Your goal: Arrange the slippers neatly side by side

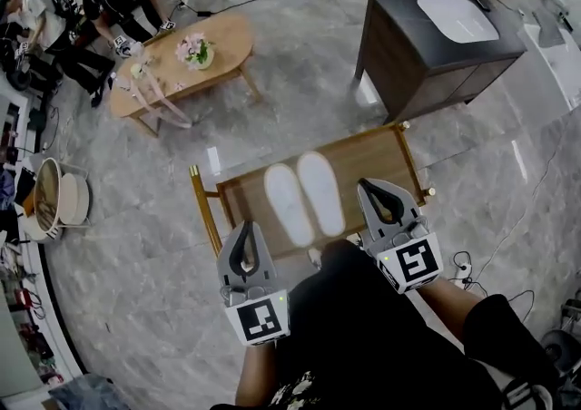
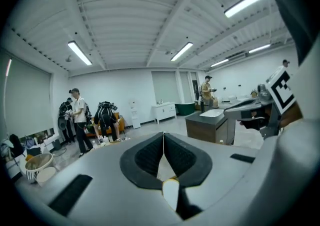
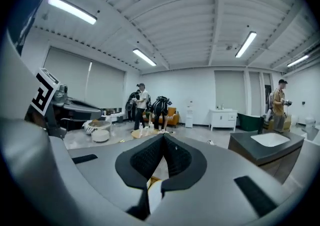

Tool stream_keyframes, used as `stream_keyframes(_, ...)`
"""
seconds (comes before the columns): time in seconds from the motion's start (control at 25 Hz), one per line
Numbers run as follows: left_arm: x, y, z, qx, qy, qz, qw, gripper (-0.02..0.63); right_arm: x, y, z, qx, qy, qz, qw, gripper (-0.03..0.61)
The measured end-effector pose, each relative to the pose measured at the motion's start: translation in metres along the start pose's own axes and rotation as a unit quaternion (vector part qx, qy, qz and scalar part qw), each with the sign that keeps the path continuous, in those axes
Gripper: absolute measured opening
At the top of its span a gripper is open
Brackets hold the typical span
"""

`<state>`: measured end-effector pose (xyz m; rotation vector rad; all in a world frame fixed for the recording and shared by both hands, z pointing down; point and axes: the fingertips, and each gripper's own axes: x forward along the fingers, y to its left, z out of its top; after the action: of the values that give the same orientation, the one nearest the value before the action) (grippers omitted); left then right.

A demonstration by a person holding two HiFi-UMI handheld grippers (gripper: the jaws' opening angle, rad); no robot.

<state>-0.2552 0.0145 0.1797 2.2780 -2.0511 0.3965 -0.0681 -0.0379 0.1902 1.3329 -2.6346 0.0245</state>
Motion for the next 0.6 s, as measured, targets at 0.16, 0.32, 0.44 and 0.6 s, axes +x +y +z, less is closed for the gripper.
stream_keyframes(0.16, -0.003, -0.006, 0.019, 0.011, -0.012, 0.0, 0.9999, 0.006, -0.011, -0.013, 0.013, -0.02, -0.012, -0.016, 1.0, 0.0)
stream_keyframes(0.32, -0.006, -0.013, 0.034, 0.019, -0.026, 0.0, 0.9995, 0.006, -0.017, -0.02, 0.012, -0.024, -0.005, -0.025, 0.999, 0.0)
stream_keyframes(0.44, -0.002, -0.021, 0.041, 0.019, -0.031, -0.002, 0.9993, 0.006, -0.022, -0.027, 0.015, -0.01, -0.007, -0.025, 1.0, 0.0)
stream_keyframes(0.6, 0.006, -0.034, 0.048, 0.013, -0.034, -0.002, 0.9993, 0.006, -0.02, -0.032, 0.023, -0.022, -0.01, -0.01, 1.0, -0.002)
